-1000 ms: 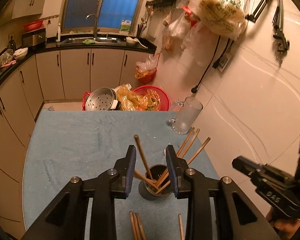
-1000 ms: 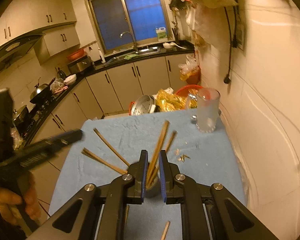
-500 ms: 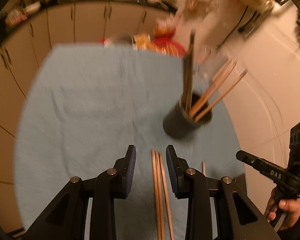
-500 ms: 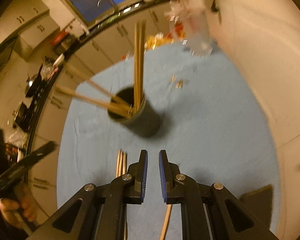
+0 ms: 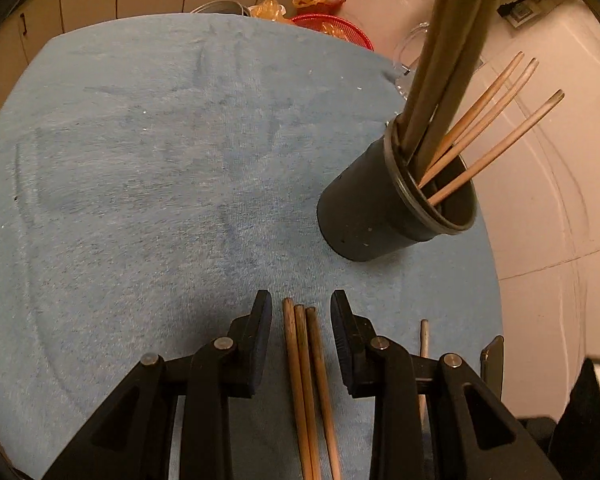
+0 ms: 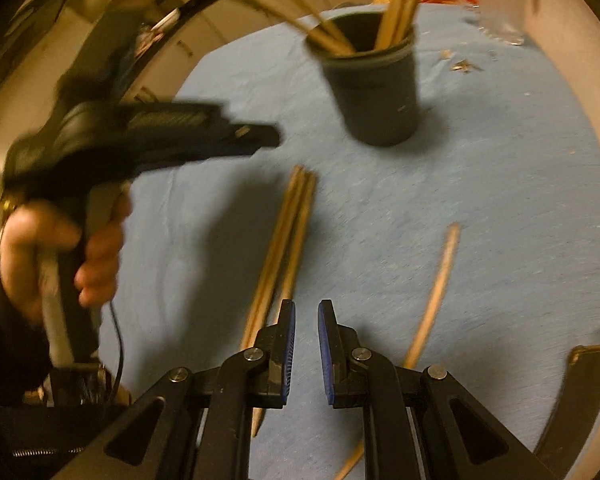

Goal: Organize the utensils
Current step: 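Move both open tools back to the remaining chopsticks on the cloth, then close the right tool on a chopstick while the left tool grasps another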

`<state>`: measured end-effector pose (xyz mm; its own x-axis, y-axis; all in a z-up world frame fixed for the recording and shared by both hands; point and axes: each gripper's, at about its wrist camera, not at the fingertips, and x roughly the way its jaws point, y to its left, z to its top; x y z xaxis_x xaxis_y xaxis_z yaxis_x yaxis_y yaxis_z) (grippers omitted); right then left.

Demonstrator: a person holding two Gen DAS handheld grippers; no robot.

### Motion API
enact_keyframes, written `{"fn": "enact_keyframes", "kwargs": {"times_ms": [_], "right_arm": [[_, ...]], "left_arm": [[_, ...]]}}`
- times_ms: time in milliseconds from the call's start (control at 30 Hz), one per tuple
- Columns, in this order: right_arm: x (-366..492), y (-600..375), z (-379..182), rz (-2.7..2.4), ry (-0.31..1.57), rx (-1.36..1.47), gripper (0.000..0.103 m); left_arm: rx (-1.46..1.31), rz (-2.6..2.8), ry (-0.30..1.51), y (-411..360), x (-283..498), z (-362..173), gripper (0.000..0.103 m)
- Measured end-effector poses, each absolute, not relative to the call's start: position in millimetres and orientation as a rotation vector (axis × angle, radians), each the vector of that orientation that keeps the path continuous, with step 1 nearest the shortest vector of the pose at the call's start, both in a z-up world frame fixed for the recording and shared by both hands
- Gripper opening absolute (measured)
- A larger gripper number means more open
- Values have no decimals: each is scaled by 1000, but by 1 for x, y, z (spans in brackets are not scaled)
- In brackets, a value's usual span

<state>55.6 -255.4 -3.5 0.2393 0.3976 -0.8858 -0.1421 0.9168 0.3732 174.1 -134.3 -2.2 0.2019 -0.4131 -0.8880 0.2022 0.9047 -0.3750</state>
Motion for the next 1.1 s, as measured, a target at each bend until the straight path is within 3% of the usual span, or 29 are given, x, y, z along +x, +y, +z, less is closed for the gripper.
{"fn": "enact_keyframes", "kwargs": {"times_ms": [167,300,667,933,1000,1100], "right_arm": [[38,-238,-8,424,1297,191,14],[40,-233,-9,407,1289,206,14],[61,-228,-3,389,1250,228,14],[67,-250,0,330,1249,263,14],[71,-253,1,314,1243,272,14],[82,-254,0,301,1239,270,14]], "left_arm": [[-201,-418,1327,-138,177,-15,28],[-172,-397,1358,-139,181,-27,19],[-166,-422,1376,-143,173,-44,18],[20,-442,1335,-163,165,-41,19],[113,-419,1318,-171,164,-41,12],[183,-437,1304,-177,164,-39,11]]}}
